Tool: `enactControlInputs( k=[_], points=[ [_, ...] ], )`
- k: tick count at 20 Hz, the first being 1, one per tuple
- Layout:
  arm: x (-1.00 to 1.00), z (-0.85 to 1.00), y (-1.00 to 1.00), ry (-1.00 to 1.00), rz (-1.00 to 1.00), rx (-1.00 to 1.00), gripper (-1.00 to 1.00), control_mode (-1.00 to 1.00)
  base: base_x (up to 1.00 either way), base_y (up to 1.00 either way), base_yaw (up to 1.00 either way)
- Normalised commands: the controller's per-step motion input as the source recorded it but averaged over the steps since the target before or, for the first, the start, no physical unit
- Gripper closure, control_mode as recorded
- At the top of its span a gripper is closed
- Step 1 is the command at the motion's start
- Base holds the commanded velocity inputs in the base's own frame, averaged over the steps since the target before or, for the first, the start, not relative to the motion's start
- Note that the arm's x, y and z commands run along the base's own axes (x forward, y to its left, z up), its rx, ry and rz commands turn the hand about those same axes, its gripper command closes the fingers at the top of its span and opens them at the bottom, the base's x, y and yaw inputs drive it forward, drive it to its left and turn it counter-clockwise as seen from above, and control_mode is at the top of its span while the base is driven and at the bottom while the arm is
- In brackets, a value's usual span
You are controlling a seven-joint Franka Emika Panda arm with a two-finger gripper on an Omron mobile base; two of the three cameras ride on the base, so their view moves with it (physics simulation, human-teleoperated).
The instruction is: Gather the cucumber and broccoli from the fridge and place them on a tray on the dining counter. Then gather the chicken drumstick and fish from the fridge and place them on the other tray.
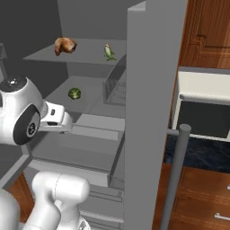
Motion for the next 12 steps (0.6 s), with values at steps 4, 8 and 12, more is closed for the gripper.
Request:
enactControlInputs(
  k=[4, 8, 12],
  points=[
    [0.78, 0.16, 0.35, -0.04, 0.08, 0.00, -1.00, -1.00, 0.00, 0.00, 0.00],
    [0.68, 0.09, 0.38, -0.03, 0.02, 0.00, -1.00, -1.00, 0.00, 0.00, 0.00],
    [0.59, 0.05, 0.27, -0.03, 0.00, 0.00, -1.00, -1.00, 0.00, 0.00, 0.00]
  ],
)
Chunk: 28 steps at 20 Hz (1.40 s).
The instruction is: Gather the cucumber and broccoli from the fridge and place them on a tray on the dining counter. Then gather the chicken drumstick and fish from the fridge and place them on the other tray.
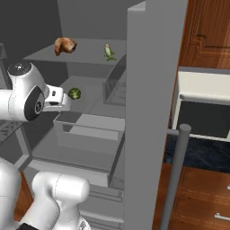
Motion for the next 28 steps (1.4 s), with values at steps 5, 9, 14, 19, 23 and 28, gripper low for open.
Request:
enactControlInputs(
  k=[5, 9, 14, 19, 23, 28],
  points=[
    [0.73, 0.08, 0.18, -0.01, 0.04, 0.00, -1.00, -1.00, 0.00, 0.00, 0.00],
    [0.65, 0.01, 0.17, -0.01, 0.01, 0.00, -1.00, -1.00, 0.00, 0.00, 0.00],
    [0.56, 0.00, 0.28, 0.00, 0.00, 0.00, -1.00, -1.00, 0.00, 0.00, 0.00],
    [0.31, -0.03, 0.15, 0.00, 0.00, -0.01, -1.00, -1.00, 0.00, 0.00, 0.00],
    [-0.04, -0.01, 0.00, -0.06, 0.00, -0.04, -1.00, -1.00, 0.00, 0.00, 0.00],
    [0.00, 0.00, 0.00, -0.04, 0.00, -0.04, -1.00, -1.00, 0.00, 0.00, 0.00]
  ],
)
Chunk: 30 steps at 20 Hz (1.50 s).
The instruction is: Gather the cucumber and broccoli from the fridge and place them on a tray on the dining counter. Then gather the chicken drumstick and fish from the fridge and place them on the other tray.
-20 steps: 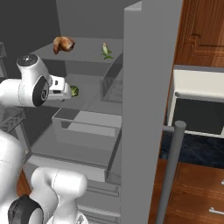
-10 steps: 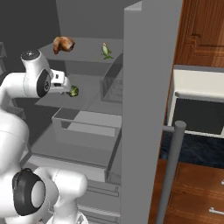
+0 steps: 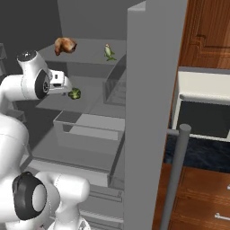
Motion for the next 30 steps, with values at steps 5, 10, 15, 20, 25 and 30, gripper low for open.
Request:
enactControlInputs(
  k=[5, 10, 15, 20, 25, 30],
  points=[
    [-0.02, 0.00, -0.02, -0.04, 0.00, -0.01, -1.00, -1.00, 0.00, 0.00, 0.00],
    [0.00, -0.05, -0.11, 0.00, 0.00, 0.00, -1.00, -1.00, 0.00, 0.00, 0.00],
    [0.17, -0.08, -0.13, 0.00, 0.00, 0.00, -1.00, -1.00, 0.00, 0.00, 0.00],
    [0.32, -0.10, -0.05, 0.00, 0.00, 0.00, -1.00, -1.00, 0.00, 0.00, 0.00],
    [0.29, -0.14, 0.00, 0.00, 0.00, 0.00, -1.00, -1.00, 0.00, 0.00, 0.00],
    [0.32, -0.10, 0.00, 0.00, 0.00, 0.00, -1.00, -1.00, 0.00, 0.00, 0.00]
  ],
)
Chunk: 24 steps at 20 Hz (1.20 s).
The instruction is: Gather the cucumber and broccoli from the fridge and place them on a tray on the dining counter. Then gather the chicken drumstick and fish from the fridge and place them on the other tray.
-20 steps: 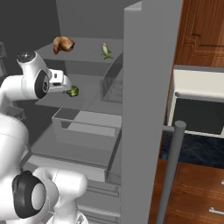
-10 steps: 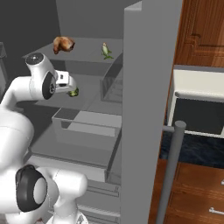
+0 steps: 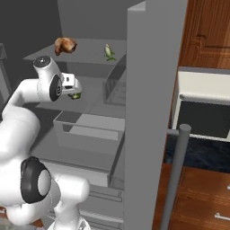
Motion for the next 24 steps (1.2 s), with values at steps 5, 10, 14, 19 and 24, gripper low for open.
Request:
enactControlInputs(
  k=[5, 10, 14, 19, 24],
  points=[
    [0.37, -0.10, 0.00, 0.00, 0.00, 0.00, -1.00, -1.00, 0.00, 0.00, 0.00],
    [0.37, -0.20, 0.00, 0.01, 0.00, 0.00, -1.00, -1.00, 0.00, 0.00, 0.00],
    [0.31, -0.22, 0.00, 0.01, 0.00, 0.00, -1.00, -1.00, 0.00, 0.00, 0.00],
    [0.33, -0.15, 0.00, 0.01, 0.00, 0.00, -1.00, -1.00, 0.00, 0.00, 0.00],
    [0.32, -0.16, 0.02, 0.00, 0.00, 0.00, -1.00, -1.00, 0.00, 0.00, 0.00]
  ],
)
